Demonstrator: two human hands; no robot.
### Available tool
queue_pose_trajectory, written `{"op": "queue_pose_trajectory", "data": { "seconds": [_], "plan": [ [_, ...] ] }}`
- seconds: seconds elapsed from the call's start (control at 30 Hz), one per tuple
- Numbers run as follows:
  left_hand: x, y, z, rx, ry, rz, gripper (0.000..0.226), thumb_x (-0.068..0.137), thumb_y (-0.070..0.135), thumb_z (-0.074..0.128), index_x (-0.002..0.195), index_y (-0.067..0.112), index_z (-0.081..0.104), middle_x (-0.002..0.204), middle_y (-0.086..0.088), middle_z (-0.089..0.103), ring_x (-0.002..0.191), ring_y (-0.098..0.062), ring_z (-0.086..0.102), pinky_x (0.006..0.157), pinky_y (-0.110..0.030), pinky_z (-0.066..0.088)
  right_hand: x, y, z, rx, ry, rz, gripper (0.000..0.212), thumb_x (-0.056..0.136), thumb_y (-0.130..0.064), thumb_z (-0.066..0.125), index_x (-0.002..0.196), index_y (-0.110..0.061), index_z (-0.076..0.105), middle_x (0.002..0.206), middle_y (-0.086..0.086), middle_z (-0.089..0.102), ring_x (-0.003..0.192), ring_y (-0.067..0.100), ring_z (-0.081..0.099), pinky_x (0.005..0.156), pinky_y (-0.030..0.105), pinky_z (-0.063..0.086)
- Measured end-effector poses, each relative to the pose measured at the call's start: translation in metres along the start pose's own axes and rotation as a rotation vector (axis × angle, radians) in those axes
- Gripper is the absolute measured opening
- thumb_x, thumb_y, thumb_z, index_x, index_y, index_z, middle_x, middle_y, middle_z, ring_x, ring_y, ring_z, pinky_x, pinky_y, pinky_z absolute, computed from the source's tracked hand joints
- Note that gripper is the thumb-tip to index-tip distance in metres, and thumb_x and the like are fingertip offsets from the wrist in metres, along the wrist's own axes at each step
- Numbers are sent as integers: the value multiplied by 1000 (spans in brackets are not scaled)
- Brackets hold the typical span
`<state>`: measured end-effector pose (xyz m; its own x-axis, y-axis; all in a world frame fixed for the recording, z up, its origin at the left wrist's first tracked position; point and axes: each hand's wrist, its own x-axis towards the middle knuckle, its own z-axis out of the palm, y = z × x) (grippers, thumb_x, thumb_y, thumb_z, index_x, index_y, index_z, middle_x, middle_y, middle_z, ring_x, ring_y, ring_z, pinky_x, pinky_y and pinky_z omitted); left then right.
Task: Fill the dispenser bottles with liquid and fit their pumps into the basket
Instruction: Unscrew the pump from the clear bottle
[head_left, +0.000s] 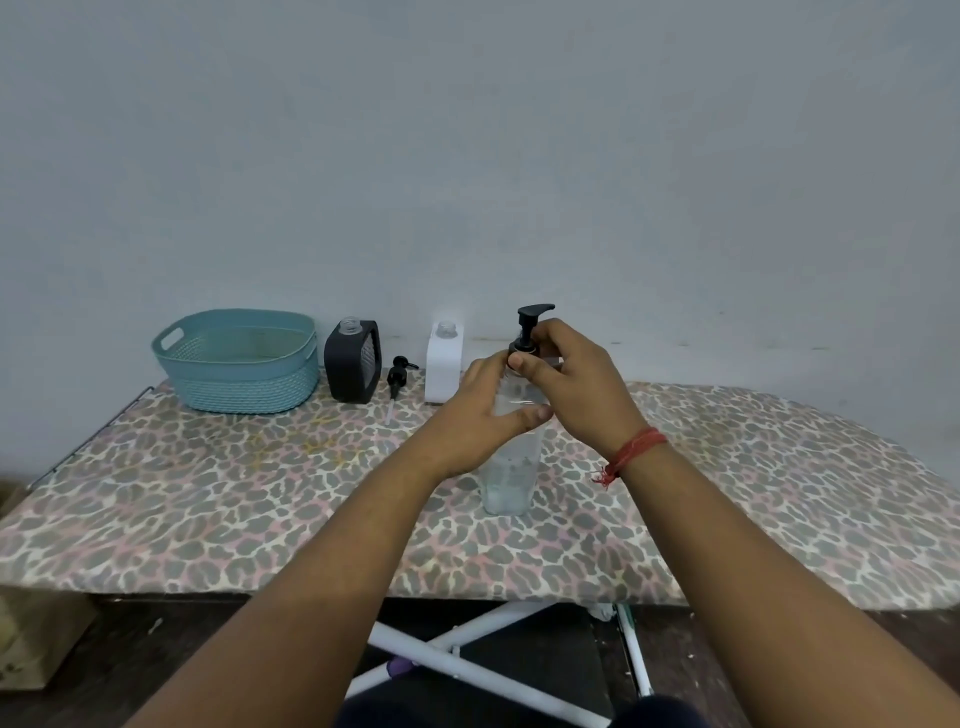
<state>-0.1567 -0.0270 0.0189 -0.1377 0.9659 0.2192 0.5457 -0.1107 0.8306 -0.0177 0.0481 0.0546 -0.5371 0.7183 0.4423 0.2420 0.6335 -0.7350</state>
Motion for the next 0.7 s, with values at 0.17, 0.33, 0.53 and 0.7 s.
{"op": "queue_pose_trajectory", "data": {
  "seconds": [0.17, 0.33, 0.53, 0.7],
  "plan": [
    [1, 1, 2, 13, -17, -10, 68, 89, 61, 62, 145, 47, 27, 137, 24, 30, 128, 0, 34, 97, -27, 31, 2, 3, -5, 14, -21, -22, 17, 97, -24, 64, 110, -13, 63, 107, -1, 68, 102, 16, 65, 91, 39, 53],
    [-1, 1, 1, 3, -12, -33, 72, 88, 61, 63, 146, 45, 24, 139, 25, 28, 128, 1, 32, 98, -27, 29, 4, 7, -9, 96, -89, -42, 15, 99, -16, 59, 112, -22, 65, 109, -3, 70, 104, 9, 66, 91, 26, 50],
    [-3, 0, 4, -22, 9, -39, 76, 88, 59, 65, 149, 42, 23, 140, 24, 30, 128, 1, 32, 100, -26, 29, 7, 10, -21, 233, -280, 1, 25, 104, -18, 52, 125, -21, 64, 123, -3, 67, 112, 2, 64, 91, 12, 47],
    [-3, -2, 7, -27, 23, -55, 74, 87, 62, 65, 146, 46, 23, 139, 25, 29, 127, 2, 32, 93, -18, 29, 9, 6, -11, 148, -100, -11, 15, 93, -29, 69, 108, -30, 71, 108, 2, 57, 91, -2, 61, 83, 9, 45]
  ]
}}
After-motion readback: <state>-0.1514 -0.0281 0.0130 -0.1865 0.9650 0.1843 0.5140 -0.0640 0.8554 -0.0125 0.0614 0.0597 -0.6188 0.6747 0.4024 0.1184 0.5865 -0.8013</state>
